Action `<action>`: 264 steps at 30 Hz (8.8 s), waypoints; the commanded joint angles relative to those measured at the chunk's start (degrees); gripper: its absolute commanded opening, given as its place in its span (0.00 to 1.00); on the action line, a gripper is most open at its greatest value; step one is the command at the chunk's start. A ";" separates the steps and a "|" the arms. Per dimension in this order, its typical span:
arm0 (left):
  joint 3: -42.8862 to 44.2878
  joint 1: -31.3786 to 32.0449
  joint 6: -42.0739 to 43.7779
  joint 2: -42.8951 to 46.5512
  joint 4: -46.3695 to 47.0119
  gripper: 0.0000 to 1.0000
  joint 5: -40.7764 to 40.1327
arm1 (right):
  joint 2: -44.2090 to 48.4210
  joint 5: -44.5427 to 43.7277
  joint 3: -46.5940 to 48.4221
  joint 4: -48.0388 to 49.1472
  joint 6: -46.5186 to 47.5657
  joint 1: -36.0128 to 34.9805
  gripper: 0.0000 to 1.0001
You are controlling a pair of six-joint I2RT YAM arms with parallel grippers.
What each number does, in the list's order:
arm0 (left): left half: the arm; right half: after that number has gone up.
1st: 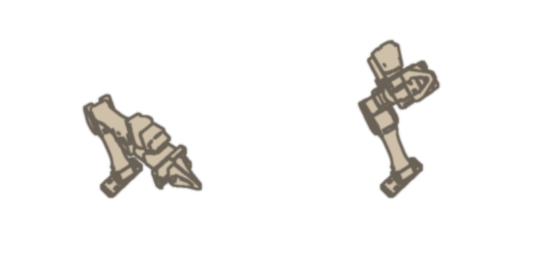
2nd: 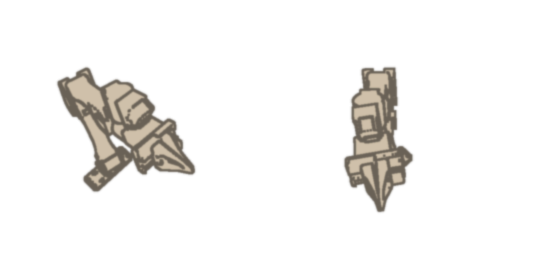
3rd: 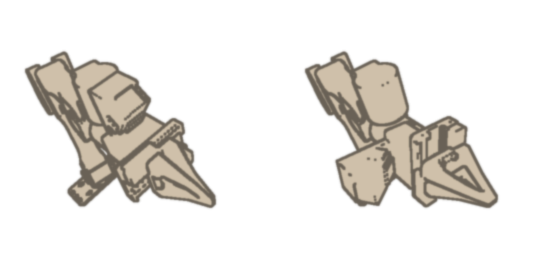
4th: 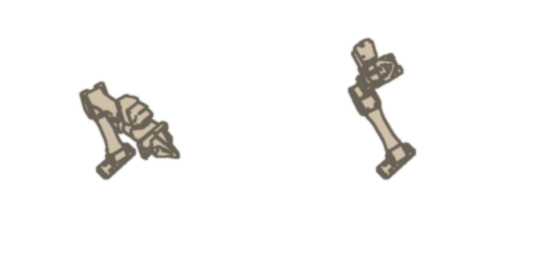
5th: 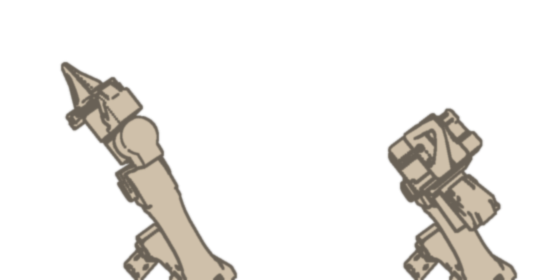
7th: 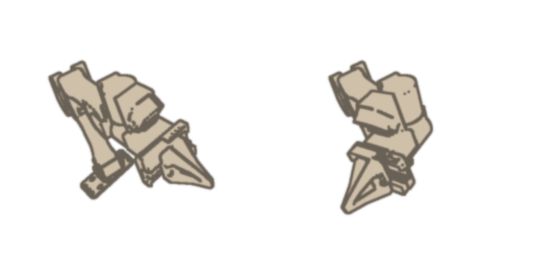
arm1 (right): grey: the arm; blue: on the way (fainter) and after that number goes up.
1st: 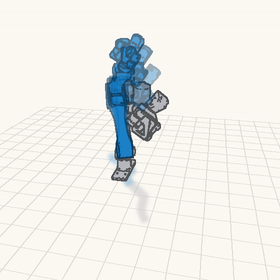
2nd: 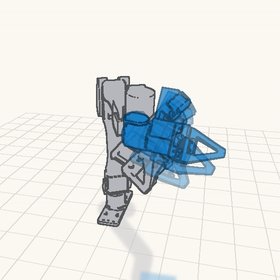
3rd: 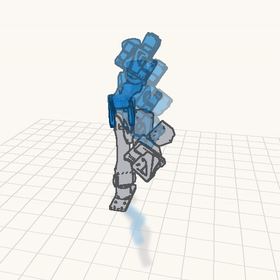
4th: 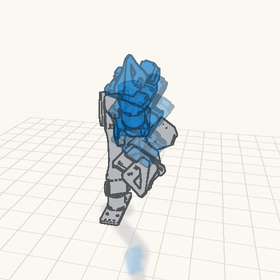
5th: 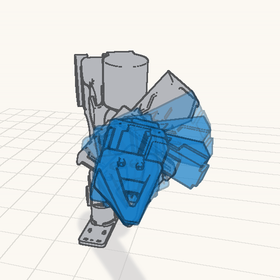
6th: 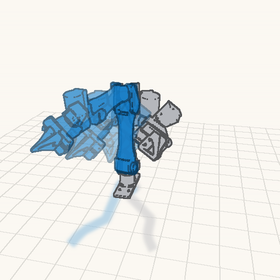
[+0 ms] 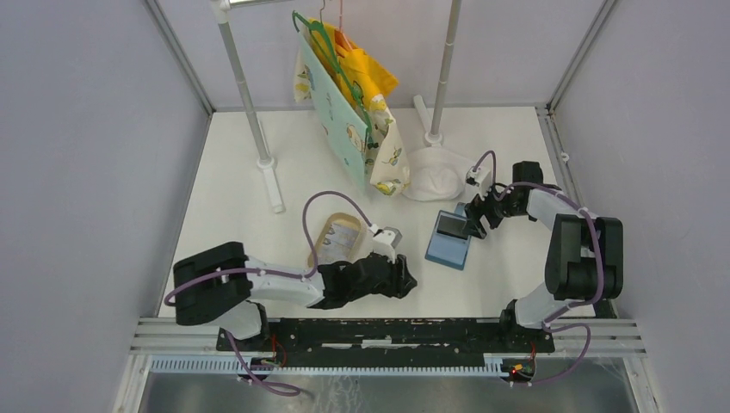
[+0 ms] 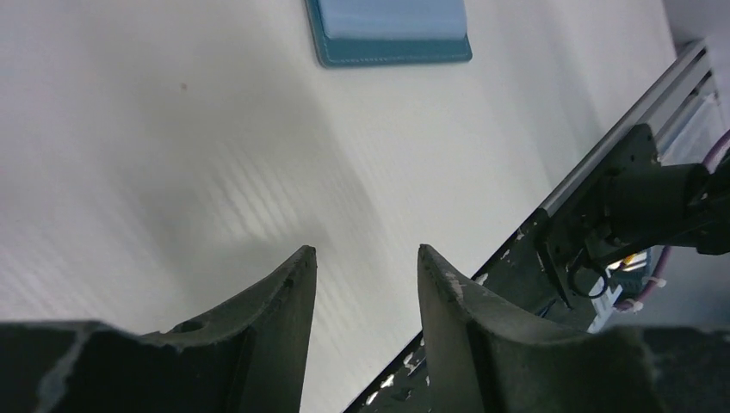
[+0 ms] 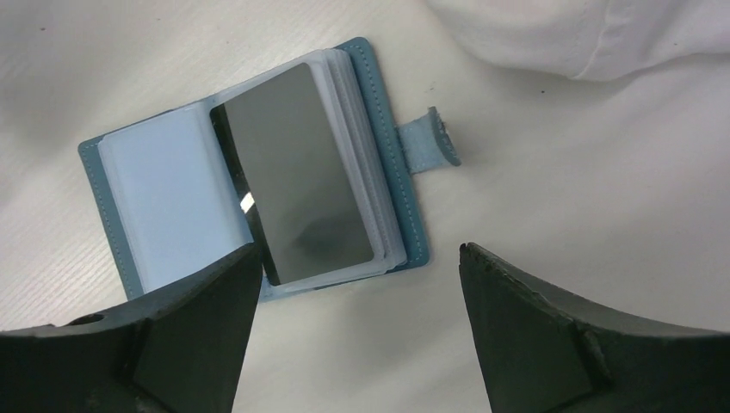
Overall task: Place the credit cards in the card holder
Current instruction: Insert the credit card into the card holder, then close the card holder at the center of the board.
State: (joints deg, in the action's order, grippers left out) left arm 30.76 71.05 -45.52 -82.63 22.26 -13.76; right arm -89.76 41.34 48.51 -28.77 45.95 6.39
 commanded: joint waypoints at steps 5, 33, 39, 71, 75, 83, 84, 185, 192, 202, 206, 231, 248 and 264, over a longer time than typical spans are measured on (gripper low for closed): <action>12.59 3.70 -7.38 -13.71 -3.70 0.53 -3.80 | -7.16 0.58 5.90 -1.13 -3.21 -0.77 0.76; -1.47 -6.29 -28.35 -12.90 15.61 0.88 -1.44 | 0.57 5.49 -5.49 -5.92 -5.90 -8.21 0.44; 1.74 -7.76 -22.06 -11.91 21.50 0.88 0.34 | 0.02 5.66 -5.36 -5.88 -5.54 -8.41 0.44; 24.62 -11.01 -8.36 -29.75 8.86 0.34 6.85 | 16.91 4.22 -5.89 -1.10 -5.50 -3.58 0.48; 25.22 -11.03 -9.11 -31.48 7.75 0.25 7.23 | 14.19 8.43 -4.42 1.71 -11.14 -5.81 0.22; 24.60 -11.08 -9.40 -31.37 7.21 0.14 6.59 | 1.73 1.86 -0.70 3.90 -16.49 -13.70 0.00; 24.56 -11.02 -9.29 -31.21 7.14 0.14 6.55 | 1.17 0.18 -0.89 3.98 -16.66 -14.21 0.00; 24.62 -10.70 -8.89 -31.82 -3.44 0.02 6.25 | -4.31 1.76 17.43 -28.45 47.11 -12.47 0.46; 24.52 -10.67 -8.80 -31.09 -3.71 0.02 6.00 | -6.96 -0.11 18.57 -28.41 44.75 -13.11 0.38; 24.60 -10.66 -8.71 -31.24 -3.73 0.02 6.11 | -8.85 -1.88 19.03 -27.43 42.69 -13.66 0.31; 24.69 -10.53 -8.71 -31.36 -3.72 0.02 6.28 | -9.12 -1.97 19.39 -27.51 42.42 -13.71 0.24; 25.35 -10.28 -11.52 -31.37 -6.35 0.02 4.07 | 5.28 -0.65 3.59 -19.06 35.44 -15.65 0.00; 25.66 -9.81 -11.35 -31.30 -6.54 0.02 4.00 | 6.96 -1.92 -2.28 -12.94 28.40 -17.26 0.00; 25.60 -9.79 -11.26 -31.28 -6.48 0.02 4.00 | 7.60 -3.43 -2.21 -16.19 30.02 -18.63 0.00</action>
State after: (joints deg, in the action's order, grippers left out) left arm 57.36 60.88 -57.01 -112.86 24.12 -7.44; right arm -83.40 37.56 46.68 -41.89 75.46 -11.53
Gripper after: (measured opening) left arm 0.026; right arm 0.006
